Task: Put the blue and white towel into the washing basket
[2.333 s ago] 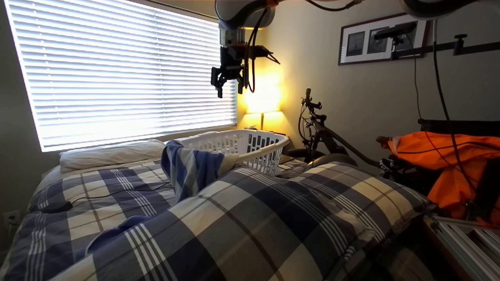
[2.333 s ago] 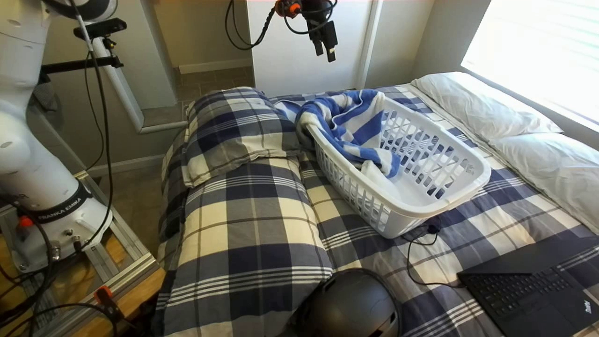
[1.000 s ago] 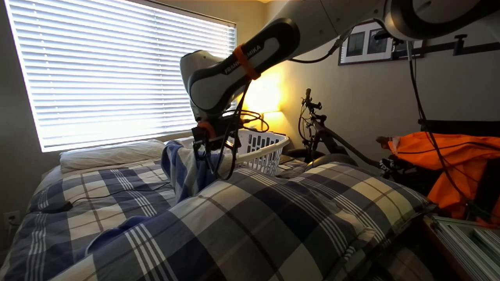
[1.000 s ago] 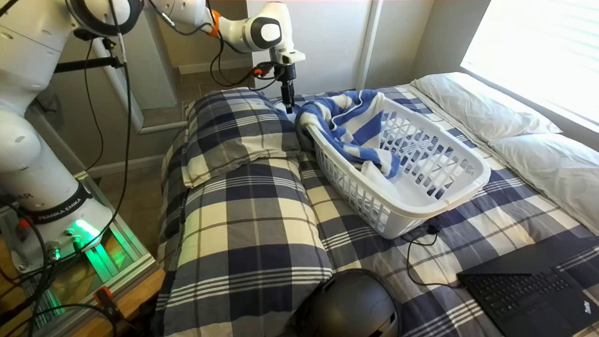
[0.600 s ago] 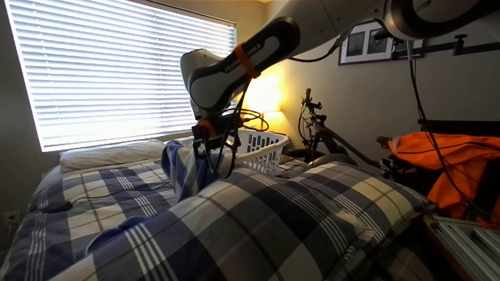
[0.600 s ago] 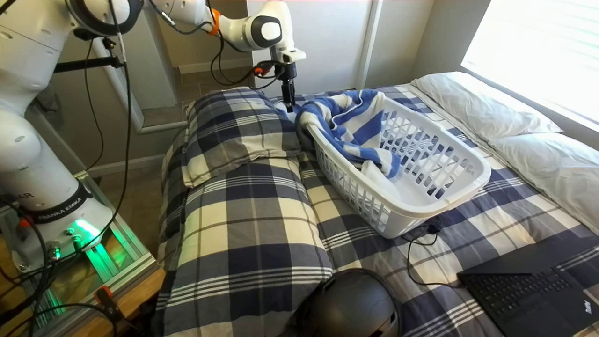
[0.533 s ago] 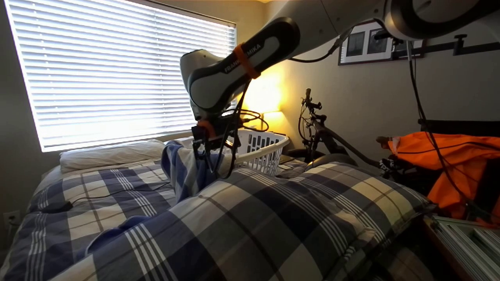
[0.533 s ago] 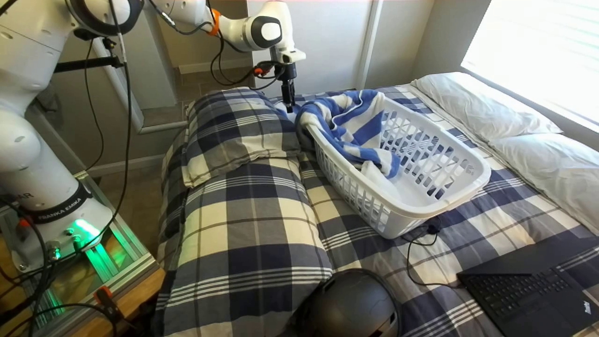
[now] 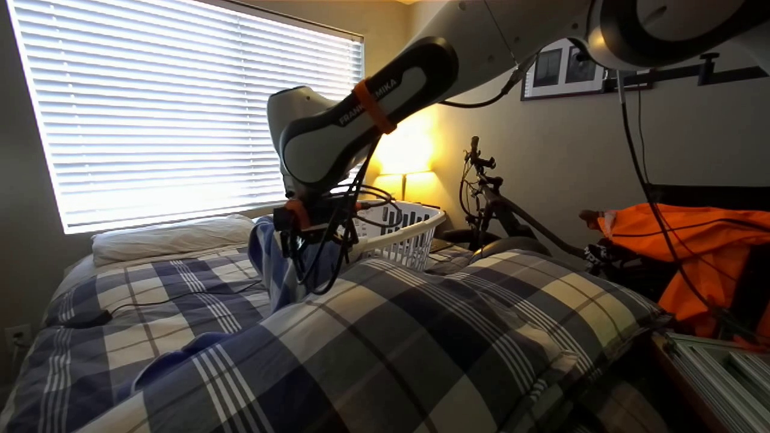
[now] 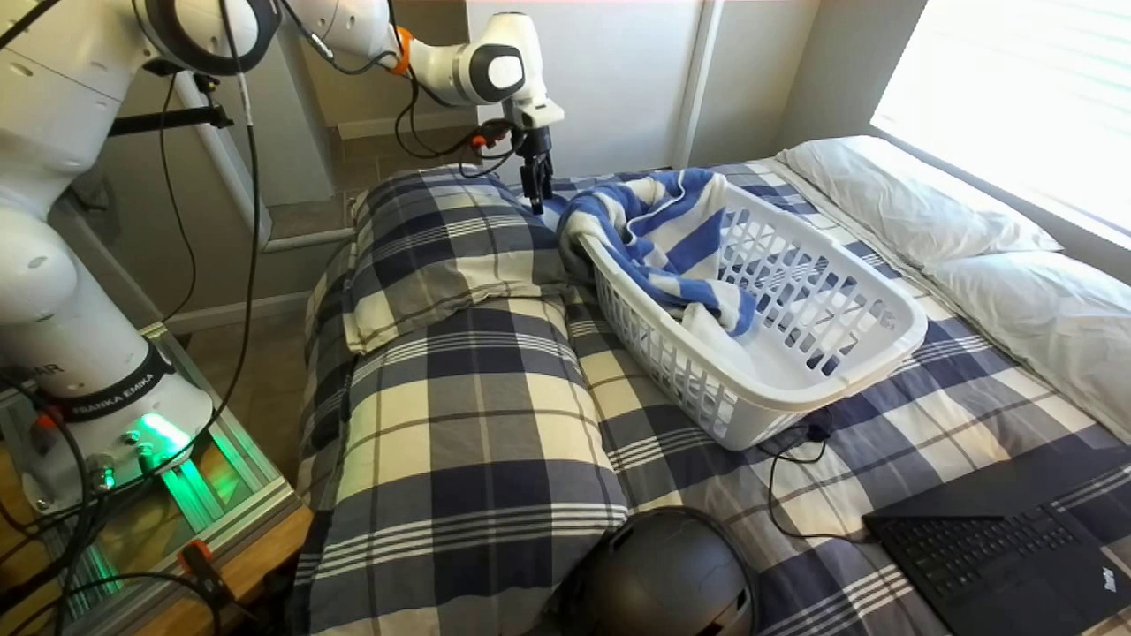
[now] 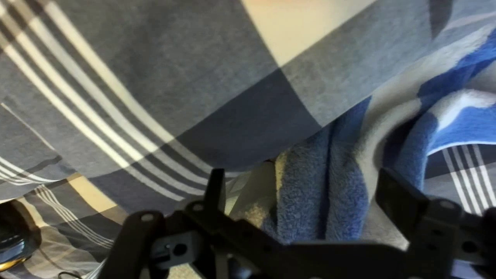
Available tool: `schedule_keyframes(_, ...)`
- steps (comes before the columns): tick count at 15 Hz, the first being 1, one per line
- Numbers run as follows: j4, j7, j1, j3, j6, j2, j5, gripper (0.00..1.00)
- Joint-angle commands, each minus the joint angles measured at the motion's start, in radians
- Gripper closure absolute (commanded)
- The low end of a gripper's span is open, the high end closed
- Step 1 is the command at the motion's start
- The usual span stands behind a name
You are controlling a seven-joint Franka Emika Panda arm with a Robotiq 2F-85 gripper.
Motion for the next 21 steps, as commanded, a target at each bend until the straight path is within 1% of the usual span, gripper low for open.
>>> schedule_keyframes(1, 0.028, 0.093, 0.007, 0.002, 0.107, 0.052, -0.010, 0.00)
schedule_keyframes(5, 0.054, 0.136, 0.030, -0.021, 0.186, 0.113, -0.039, 0.00)
schedule_keyframes(10, 0.119, 0.190, 0.056, -0.069, 0.317, 0.208, -0.076, 0.00)
schedule_keyframes(15, 0.220, 0.224, 0.060, -0.107, 0.307, 0.301, -0.080, 0.00)
schedule_keyframes(16, 0.241, 0.237, 0.059, -0.115, 0.307, 0.320, -0.083, 0.25)
schedule_keyframes(17, 0.260, 0.246, 0.058, -0.122, 0.304, 0.335, -0.084, 0.26)
schedule_keyframes(20, 0.293, 0.261, 0.056, -0.139, 0.276, 0.356, -0.089, 0.49)
schedule_keyframes(21, 0.295, 0.261, 0.056, -0.139, 0.264, 0.353, -0.089, 0.55)
